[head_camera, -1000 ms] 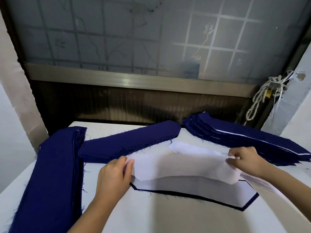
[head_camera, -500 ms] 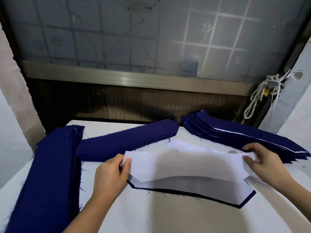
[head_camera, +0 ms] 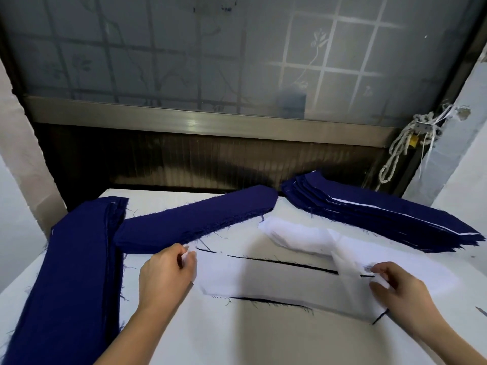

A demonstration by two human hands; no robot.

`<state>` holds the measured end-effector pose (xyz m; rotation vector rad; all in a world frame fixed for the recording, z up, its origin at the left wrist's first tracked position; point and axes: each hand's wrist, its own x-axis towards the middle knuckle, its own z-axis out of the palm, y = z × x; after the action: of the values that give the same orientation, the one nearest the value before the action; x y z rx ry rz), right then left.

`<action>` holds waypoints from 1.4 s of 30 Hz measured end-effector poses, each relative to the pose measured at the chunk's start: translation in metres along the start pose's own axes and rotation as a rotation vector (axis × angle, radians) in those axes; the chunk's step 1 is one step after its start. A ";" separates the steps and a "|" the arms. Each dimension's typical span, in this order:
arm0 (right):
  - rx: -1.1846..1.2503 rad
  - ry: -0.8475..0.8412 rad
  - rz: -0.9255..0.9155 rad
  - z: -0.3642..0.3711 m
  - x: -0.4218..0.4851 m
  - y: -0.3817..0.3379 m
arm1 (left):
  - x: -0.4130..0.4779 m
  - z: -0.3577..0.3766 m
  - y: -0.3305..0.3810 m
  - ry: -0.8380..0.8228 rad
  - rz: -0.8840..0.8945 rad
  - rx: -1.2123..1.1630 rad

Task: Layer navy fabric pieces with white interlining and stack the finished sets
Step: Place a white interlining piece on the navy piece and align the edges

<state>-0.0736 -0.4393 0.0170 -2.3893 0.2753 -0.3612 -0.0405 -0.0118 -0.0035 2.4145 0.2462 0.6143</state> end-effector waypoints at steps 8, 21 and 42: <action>-0.175 0.164 -0.155 0.019 -0.012 0.010 | 0.002 0.007 -0.002 0.018 0.143 0.057; -0.381 -0.206 0.030 0.020 0.045 -0.028 | 0.004 0.011 -0.007 -0.004 0.236 0.122; -0.247 -0.038 -0.482 0.070 0.024 -0.098 | -0.003 0.004 -0.002 0.087 0.391 -0.062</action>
<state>-0.0181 -0.3317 0.0365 -2.6897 -0.2993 -0.5240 -0.0408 -0.0138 -0.0084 2.3930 -0.2135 0.8864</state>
